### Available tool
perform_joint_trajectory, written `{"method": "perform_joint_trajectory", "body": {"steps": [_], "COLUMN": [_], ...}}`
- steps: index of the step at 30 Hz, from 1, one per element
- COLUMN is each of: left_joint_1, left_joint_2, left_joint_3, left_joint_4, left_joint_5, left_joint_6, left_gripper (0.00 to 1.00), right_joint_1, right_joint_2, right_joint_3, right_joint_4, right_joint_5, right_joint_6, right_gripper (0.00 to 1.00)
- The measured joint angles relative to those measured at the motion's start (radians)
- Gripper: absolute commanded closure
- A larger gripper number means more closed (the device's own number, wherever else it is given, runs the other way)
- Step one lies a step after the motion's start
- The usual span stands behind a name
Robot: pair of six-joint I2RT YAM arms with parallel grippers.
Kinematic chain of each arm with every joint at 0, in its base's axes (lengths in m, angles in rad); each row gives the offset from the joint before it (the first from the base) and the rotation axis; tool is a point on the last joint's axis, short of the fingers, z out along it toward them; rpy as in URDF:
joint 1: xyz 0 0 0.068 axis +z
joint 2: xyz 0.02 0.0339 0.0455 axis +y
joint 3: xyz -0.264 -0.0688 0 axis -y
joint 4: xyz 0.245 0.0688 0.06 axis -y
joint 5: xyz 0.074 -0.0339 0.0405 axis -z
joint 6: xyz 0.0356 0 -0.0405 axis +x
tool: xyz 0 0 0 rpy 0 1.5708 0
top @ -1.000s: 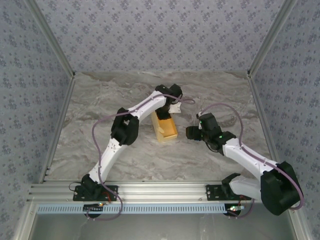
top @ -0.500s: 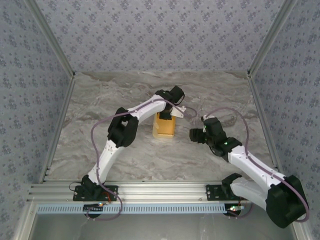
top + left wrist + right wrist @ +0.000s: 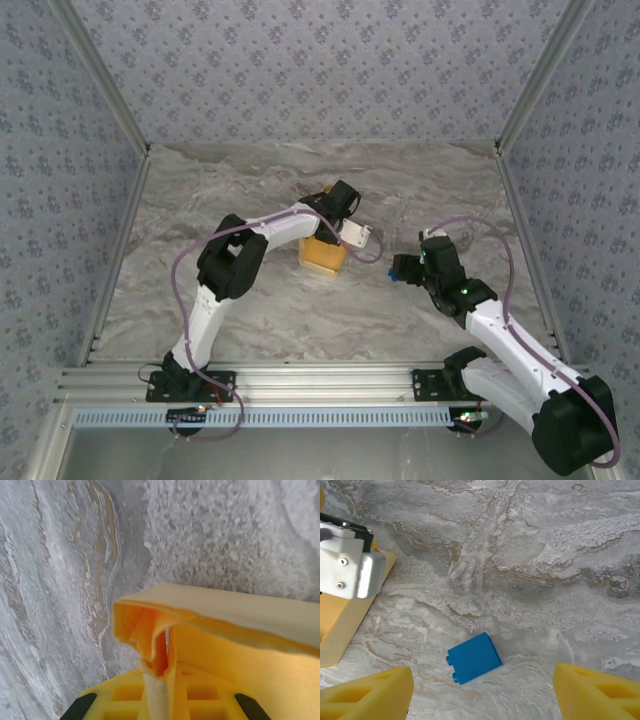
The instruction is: Fold the paper box
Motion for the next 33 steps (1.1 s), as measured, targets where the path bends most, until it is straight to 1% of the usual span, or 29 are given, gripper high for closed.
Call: {"method": "perform_joint_trajectory", "body": {"steps": [5, 7, 9, 12, 15, 23, 33], "left_joint_1": [0.0, 0.0, 0.0, 0.0, 0.0, -0.011, -0.016], "left_joint_2": [-0.012, -0.012, -0.012, -0.012, -0.012, -0.043, -0.079], "left_joint_3": [-0.031, -0.026, -0.017, -0.008, -0.002, -0.001, 0.002], "left_joint_4": [0.056, 0.053, 0.044, 0.031, 0.022, -0.048, -0.113], "left_joint_5": [0.051, 0.069, 0.089, 0.112, 0.126, 0.159, 0.206], "left_joint_6": [0.023, 0.021, 0.012, -0.005, -0.023, -0.064, -0.108], "left_gripper": [0.83, 0.78, 0.7, 0.63, 0.58, 0.48, 0.43], "right_joint_1": [-0.008, -0.009, -0.012, -0.013, -0.015, -0.018, -0.018], "right_joint_2": [0.003, 0.003, 0.003, 0.003, 0.003, 0.015, 0.016], "right_joint_3": [0.007, 0.011, 0.014, 0.016, 0.018, 0.023, 0.023], "right_joint_4": [-0.024, -0.026, -0.029, -0.032, -0.033, -0.036, -0.036], "right_joint_5": [0.0, 0.0, 0.0, 0.0, 0.0, 0.0, 0.0], "right_joint_6": [-0.001, -0.001, -0.001, -0.001, -0.002, -0.004, -0.004], "right_gripper": [0.24, 0.24, 0.24, 0.24, 0.24, 0.24, 0.24]}}
